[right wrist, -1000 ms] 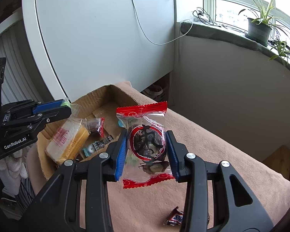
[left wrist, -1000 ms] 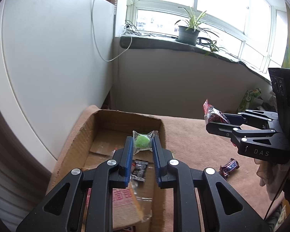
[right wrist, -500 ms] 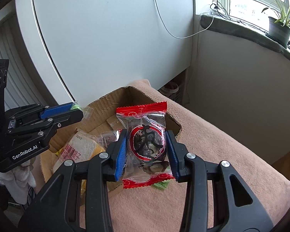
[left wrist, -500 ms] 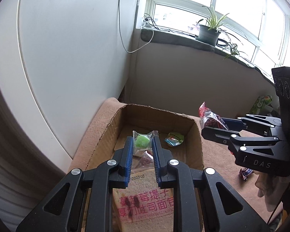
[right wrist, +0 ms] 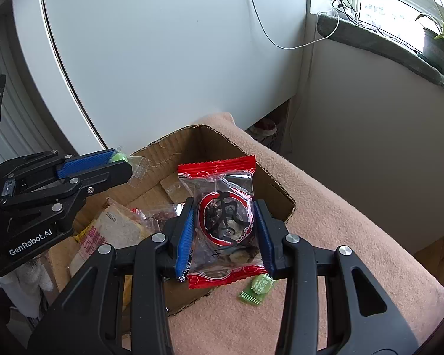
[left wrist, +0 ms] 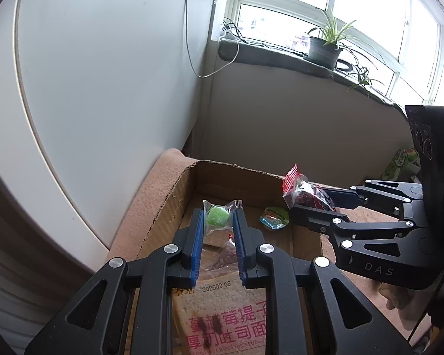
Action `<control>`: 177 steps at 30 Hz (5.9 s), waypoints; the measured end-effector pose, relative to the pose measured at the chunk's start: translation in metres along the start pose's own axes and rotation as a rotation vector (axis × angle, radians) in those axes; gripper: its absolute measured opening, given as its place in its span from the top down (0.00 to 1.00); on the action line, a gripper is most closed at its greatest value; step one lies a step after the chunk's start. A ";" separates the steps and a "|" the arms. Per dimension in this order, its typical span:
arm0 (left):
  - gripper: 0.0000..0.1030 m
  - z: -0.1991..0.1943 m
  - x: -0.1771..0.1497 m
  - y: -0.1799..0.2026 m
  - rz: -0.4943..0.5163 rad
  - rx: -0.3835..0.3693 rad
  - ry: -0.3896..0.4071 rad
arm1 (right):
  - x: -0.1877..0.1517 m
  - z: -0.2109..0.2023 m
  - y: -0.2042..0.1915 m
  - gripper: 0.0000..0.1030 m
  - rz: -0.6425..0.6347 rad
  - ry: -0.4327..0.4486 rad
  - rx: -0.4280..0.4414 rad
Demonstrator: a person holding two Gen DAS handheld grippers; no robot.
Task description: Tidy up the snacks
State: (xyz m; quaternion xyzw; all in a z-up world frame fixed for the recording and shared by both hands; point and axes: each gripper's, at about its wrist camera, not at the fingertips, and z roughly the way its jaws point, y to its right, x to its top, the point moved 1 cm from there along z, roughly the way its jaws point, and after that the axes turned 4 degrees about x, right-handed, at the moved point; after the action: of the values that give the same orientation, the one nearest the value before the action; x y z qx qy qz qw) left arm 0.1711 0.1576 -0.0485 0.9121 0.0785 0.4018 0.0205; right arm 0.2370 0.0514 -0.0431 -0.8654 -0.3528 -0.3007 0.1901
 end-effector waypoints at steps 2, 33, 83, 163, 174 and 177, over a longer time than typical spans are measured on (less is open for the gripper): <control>0.83 0.001 0.001 0.000 -0.004 -0.003 -0.003 | 0.000 0.000 -0.001 0.61 -0.004 -0.003 -0.002; 0.50 -0.022 0.002 0.011 0.024 0.038 0.037 | -0.027 -0.058 0.016 0.19 0.006 0.075 -0.096; 0.37 -0.024 -0.089 0.158 0.171 -0.169 -0.070 | -0.222 -0.177 0.117 0.09 0.315 0.172 -0.137; 0.65 -0.063 -0.094 0.070 -0.086 -0.140 -0.025 | -0.080 0.033 0.057 0.88 0.047 -0.281 0.237; 0.65 -0.061 -0.103 0.088 -0.041 -0.155 -0.052 | -0.144 -0.022 0.019 0.88 -0.164 -0.342 0.194; 0.65 -0.056 -0.106 0.102 -0.011 -0.175 -0.073 | -0.156 -0.043 0.026 0.88 -0.091 -0.284 0.200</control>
State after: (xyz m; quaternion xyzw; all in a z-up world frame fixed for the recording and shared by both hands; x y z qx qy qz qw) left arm 0.0724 0.0388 -0.0779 0.9204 0.0472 0.3735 0.1053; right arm 0.1508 -0.0669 -0.1165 -0.8590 -0.4432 -0.1472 0.2099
